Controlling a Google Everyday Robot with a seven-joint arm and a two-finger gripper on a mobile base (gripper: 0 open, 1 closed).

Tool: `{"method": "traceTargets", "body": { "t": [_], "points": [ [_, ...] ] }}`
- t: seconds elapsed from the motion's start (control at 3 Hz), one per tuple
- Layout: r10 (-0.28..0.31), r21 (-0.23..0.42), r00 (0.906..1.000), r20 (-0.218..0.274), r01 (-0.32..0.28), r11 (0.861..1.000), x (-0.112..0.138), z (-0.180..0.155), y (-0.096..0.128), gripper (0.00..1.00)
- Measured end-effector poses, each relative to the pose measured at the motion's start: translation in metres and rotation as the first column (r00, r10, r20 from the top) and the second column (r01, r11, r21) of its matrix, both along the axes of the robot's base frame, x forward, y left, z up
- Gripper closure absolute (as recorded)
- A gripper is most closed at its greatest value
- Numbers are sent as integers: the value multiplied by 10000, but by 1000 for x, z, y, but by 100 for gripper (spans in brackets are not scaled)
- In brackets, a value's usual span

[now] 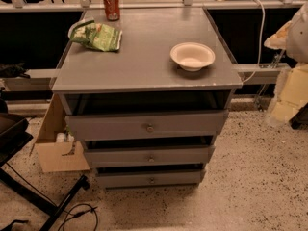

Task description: Open middle drawer

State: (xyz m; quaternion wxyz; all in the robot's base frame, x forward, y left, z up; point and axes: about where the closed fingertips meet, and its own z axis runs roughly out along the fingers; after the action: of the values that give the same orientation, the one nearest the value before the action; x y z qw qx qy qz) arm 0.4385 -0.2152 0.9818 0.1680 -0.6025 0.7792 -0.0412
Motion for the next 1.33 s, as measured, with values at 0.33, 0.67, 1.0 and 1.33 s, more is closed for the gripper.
{"method": "traceTargets", "body": {
  "t": [0.33, 0.67, 1.0, 1.33],
  "points": [
    [1, 0, 10000, -1, -1, 10000, 0, 0, 0, 0],
    [225, -64, 9994, -246, -227, 9997, -13, -40, 10, 0],
    [743, -365, 9972, -2, -742, 9966, -26, -86, 29, 0],
    [970, -838, 9951, -198, -983, 9916, -29, -189, 39, 0]
  ]
}}
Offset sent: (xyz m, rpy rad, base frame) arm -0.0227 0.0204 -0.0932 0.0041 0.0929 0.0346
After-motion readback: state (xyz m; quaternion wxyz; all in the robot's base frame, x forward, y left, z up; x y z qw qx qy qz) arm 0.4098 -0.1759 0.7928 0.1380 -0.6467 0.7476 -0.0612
